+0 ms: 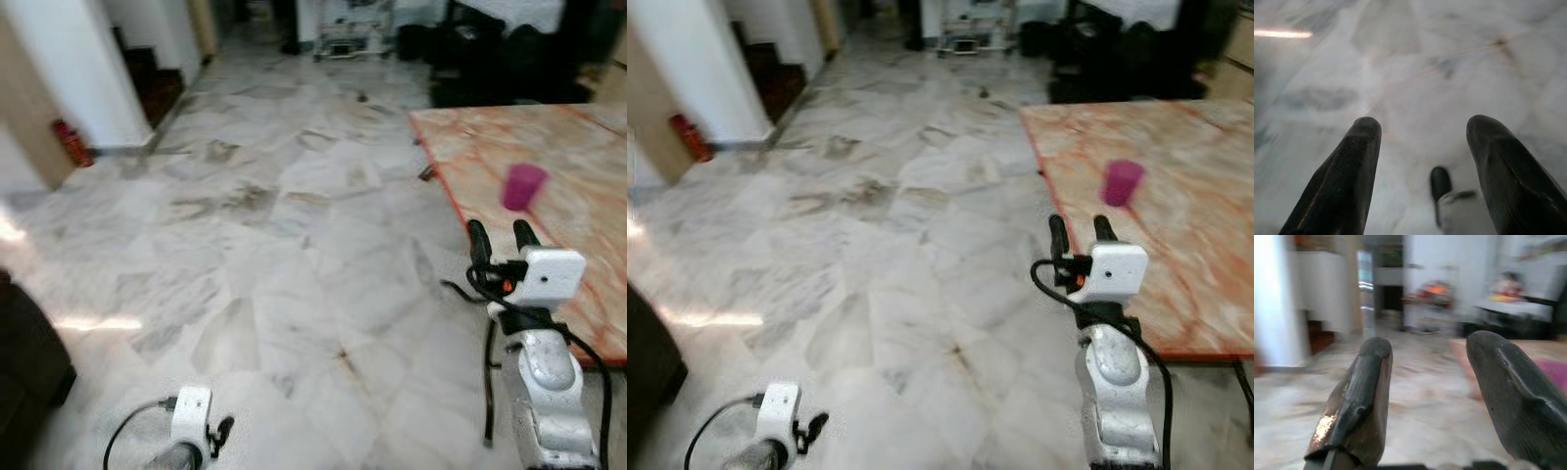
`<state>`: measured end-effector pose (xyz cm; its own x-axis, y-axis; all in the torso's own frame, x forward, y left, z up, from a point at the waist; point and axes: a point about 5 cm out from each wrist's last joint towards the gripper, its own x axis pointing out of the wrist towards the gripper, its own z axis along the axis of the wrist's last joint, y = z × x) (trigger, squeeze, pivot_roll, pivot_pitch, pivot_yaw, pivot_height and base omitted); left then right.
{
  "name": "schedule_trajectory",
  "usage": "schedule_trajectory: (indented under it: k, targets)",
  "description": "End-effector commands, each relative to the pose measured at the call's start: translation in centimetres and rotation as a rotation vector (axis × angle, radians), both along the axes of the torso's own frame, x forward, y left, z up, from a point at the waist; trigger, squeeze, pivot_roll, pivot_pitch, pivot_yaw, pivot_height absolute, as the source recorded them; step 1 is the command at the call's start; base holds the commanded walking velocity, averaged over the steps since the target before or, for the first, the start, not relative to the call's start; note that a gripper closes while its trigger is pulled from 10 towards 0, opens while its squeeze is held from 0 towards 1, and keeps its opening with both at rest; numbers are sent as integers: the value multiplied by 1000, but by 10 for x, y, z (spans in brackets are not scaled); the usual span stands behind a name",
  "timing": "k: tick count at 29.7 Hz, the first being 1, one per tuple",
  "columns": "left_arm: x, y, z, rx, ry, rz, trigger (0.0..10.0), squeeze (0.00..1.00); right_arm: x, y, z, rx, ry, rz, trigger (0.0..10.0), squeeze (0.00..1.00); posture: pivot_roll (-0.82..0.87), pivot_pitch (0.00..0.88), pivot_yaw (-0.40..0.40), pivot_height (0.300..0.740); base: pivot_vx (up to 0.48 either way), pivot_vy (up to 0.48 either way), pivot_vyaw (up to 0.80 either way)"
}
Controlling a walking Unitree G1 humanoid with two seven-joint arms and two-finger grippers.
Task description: Setting the table
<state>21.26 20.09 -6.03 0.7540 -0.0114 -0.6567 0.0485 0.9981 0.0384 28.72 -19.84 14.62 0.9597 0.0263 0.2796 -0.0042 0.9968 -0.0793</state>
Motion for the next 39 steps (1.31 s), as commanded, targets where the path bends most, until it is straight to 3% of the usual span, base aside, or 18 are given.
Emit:
schedule_trajectory:
  k: [1,9,13,17,24,30,33,39]
  targets:
    - [-1,0,-1,-3,3,4,10000,0,-2,-4,1,-1,-1,2,10000,0,-46,0,34,740,0,0,794]
    - [-4,0,-3,-2,15,8,10000,0,-2,1,-3,9,18,40,10000,0,-46,0,32,740,0,0,794]
    - [-6,-1,-4,2,26,10,10000,0,-1,4,-42,51,193,76,10000,0,-45,0,28,740,0,0,0]
    - [-6,-1,-4,3,28,12,10000,0,-2,4,-56,38,254,85,10000,0,-44,0,27,740,0,0,0]
    - [-6,-2,-5,4,34,19,10000,0,-28,7,-143,-13,644,107,10000,0,-44,0,23,740,0,0,0]
    - [-6,-1,-5,5,35,25,10000,0,-48,8,-175,-12,821,89,10000,0,-45,0,24,740,0,0,0]
    - [-6,0,-5,6,38,30,10000,0,-69,9,-197,28,948,61,10000,0,-40,0,23,740,0,0,0]
    - [-7,1,-5,4,46,35,10000,0,-83,5,-210,92,1020,-25,10000,0,-50,0,26,740,0,0,0]
